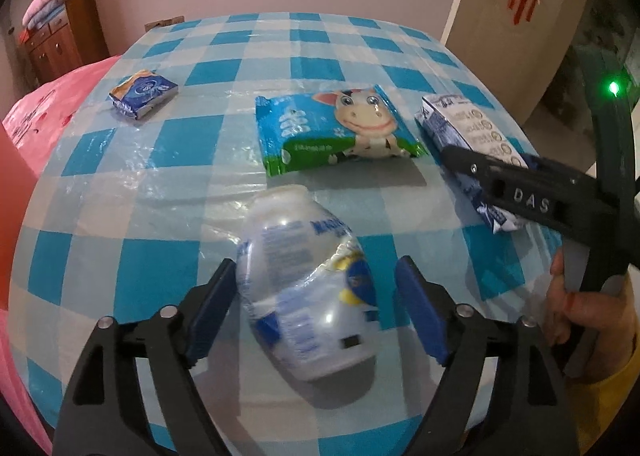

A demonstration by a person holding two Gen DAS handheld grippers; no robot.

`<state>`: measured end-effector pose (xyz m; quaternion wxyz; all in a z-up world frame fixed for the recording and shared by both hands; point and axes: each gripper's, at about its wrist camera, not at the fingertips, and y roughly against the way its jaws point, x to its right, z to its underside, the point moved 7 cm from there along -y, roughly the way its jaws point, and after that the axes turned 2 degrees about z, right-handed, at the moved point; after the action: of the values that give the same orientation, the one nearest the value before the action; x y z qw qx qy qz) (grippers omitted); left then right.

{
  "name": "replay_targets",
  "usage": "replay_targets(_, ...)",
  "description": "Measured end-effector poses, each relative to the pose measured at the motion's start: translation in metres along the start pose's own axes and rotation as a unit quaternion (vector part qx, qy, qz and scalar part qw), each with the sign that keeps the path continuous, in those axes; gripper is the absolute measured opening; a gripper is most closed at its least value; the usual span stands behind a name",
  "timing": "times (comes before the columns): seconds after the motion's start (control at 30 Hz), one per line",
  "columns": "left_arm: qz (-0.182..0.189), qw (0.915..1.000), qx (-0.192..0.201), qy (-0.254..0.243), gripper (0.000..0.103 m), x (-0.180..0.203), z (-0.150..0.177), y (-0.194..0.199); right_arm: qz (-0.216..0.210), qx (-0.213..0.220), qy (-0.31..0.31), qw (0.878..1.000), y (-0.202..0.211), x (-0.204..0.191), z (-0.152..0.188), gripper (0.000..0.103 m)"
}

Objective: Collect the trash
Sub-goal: 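Lift the plastic bottle with the left gripper while the right holds the carton, then carry bottle and carton over the orange bucket and open both grippers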

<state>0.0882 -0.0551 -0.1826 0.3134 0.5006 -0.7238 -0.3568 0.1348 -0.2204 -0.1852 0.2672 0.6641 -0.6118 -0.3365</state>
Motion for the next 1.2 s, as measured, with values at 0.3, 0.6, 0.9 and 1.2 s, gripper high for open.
replay_targets(0.3,-0.027,0.9996,0.013,0.004,0.064,-0.008,-0.002,0.001,0.001,0.0,0.003,1.0,0.0,-0.001,0.0,0.066)
replay_targets(0.6,-0.017,0.9993,0.025,0.023,0.063,-0.02,-0.004,0.008,0.015,0.012,0.008,1.0,0.005,-0.005,0.001,0.065)
replay_targets(0.9,0.0,0.9973,0.058,0.046,0.063,-0.043,-0.008,0.029,-0.015,0.014,-0.005,1.0,0.012,-0.02,-0.001,0.065)
replay_targets(1.2,-0.008,0.9927,0.104,0.061,0.063,-0.074,-0.02,0.06,-0.026,0.046,-0.008,0.999,0.039,-0.036,-0.018,0.065)
